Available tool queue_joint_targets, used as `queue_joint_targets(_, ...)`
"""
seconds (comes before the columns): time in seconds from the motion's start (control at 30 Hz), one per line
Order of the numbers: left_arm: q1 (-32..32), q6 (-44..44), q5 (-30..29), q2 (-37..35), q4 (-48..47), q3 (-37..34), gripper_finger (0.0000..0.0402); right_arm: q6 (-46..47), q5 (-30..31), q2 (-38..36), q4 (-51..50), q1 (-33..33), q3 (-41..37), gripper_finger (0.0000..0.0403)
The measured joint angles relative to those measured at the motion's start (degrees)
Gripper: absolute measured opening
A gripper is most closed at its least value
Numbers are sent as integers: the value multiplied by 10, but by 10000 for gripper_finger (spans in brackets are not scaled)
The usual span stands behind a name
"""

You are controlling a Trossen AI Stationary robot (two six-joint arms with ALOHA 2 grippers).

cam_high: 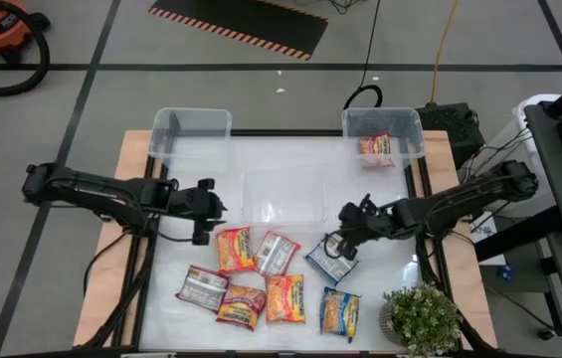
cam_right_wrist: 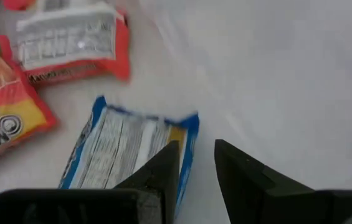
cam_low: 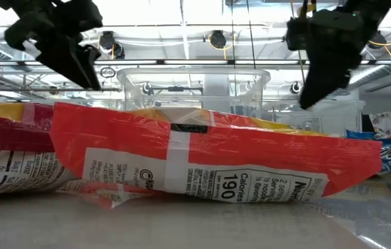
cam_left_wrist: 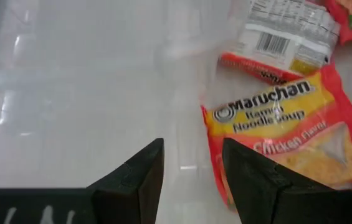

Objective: Sort Maruchan noodles
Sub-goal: Put the top blue noodle pack into the bottom transparent bin

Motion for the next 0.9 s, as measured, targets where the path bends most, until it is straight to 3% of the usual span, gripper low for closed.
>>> queue_joint_targets(0.13, 0, -10, 0, -28, 6, 0, 168, 65, -5, 1, -24, 26, 0, 96)
queue_joint_targets(0.23, 0, -11, 0, -41, 12, 0, 168, 106, -25, 1, 21, 45, 0, 98)
queue_joint_targets(0.57, 0, -15, 3, -37, 15, 0, 168, 96, -65, 23, 46, 125, 0, 124)
queue_joint_targets(0.73, 0, -16, 3, -37, 24, 0, 168, 94, -63, 26, 7, 150, 0, 137)
queue_joint_targets(0.9, 0, -15, 5, -37, 23, 0, 168, 79, -66, 40, -33, 151, -1, 176)
